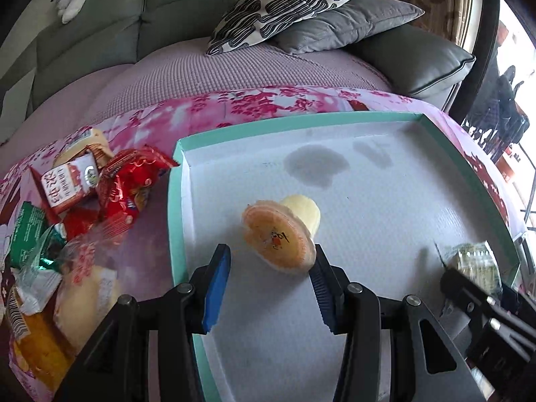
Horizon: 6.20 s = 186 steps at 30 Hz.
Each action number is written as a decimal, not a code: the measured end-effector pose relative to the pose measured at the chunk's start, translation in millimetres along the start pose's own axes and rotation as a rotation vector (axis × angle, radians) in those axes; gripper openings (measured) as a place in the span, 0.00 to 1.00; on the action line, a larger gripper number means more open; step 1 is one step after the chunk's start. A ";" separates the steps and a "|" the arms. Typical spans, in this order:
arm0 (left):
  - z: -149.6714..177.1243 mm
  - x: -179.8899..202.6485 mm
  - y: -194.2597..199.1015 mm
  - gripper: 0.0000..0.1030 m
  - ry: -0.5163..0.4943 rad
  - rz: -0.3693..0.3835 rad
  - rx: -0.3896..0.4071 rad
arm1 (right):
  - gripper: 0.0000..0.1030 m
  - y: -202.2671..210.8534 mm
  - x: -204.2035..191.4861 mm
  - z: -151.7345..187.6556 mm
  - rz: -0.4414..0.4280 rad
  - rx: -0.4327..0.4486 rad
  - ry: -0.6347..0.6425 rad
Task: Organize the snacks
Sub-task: 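Carry the biscuit packet and jelly cup over the teal tray with both tools, then open both tools to release the biscuit packet and jelly cup in the tray, then grasp the yellow bread bag with the right tool while the left tool grasps the pink cake bag, then lift both bags and carry them over the teal tray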
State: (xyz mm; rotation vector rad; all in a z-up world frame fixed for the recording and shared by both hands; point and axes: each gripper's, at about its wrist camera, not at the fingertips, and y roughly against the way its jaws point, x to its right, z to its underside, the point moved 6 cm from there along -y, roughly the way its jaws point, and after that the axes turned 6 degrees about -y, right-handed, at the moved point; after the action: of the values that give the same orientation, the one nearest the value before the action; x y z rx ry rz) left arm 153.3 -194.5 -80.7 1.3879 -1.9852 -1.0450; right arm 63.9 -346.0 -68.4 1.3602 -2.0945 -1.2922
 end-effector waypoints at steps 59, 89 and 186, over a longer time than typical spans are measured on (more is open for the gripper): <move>77.7 -210.0 151.4 0.98 0.441 -0.242 0.106 | 1.00 36.0 -146.4 42.2 -0.251 0.068 0.272; 146.6 -250.8 123.4 0.97 0.596 -0.105 -0.083 | 0.72 38.5 -283.4 151.0 -0.421 -0.031 0.672; 143.1 -238.6 95.5 0.40 0.550 -0.131 -0.082 | 0.46 22.0 -244.7 152.5 -0.403 -0.125 0.612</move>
State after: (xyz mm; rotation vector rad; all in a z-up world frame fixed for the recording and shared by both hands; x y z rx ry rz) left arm 77.8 89.8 -79.6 1.5702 -1.4530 -0.6870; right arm 69.1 -57.4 -85.0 1.8856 -1.3558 -0.9416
